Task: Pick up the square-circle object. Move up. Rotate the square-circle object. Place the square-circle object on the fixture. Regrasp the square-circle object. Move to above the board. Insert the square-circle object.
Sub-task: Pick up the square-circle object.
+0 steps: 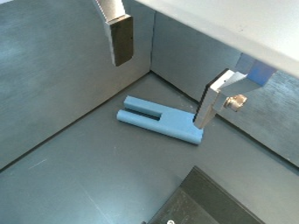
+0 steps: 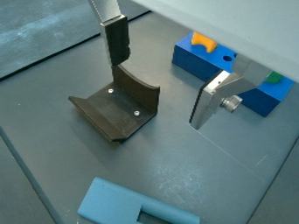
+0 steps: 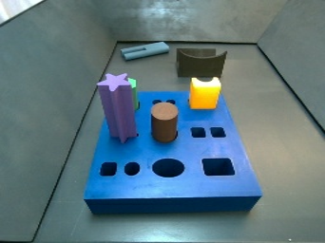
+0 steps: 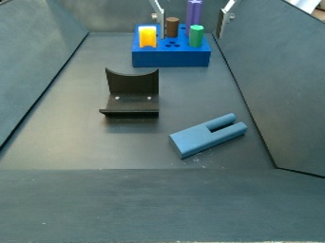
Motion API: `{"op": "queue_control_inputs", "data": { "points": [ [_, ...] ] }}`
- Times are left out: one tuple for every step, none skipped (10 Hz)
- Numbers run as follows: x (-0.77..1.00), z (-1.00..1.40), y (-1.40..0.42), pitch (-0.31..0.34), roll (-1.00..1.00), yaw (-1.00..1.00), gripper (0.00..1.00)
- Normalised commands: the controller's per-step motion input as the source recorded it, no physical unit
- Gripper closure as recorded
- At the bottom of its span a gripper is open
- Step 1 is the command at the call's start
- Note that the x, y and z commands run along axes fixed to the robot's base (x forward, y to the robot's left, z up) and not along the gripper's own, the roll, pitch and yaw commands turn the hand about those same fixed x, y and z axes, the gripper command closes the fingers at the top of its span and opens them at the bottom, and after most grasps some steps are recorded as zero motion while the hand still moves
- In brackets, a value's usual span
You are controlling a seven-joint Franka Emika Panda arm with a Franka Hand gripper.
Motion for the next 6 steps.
{"op": "queue_control_inputs", "data": {
  "points": [
    [0.0,-0.07,0.23,0.0,-0.05,-0.28,0.0],
    [-0.12,-0.16,0.51,0.0,-0.06,-0.37,0.0],
    [-0.12,-0.19,0.5,0.0,-0.08,-0.36,0.0],
    [-0.11,-0.17,0.26,0.0,-0.05,-0.61,0.0],
    [-0.05,-0.2,0.1,0.0,-0.01,-0.81,0.0],
    [0.0,-0.22,0.0,-0.003,0.0,-0.95,0.0]
  ]
}}
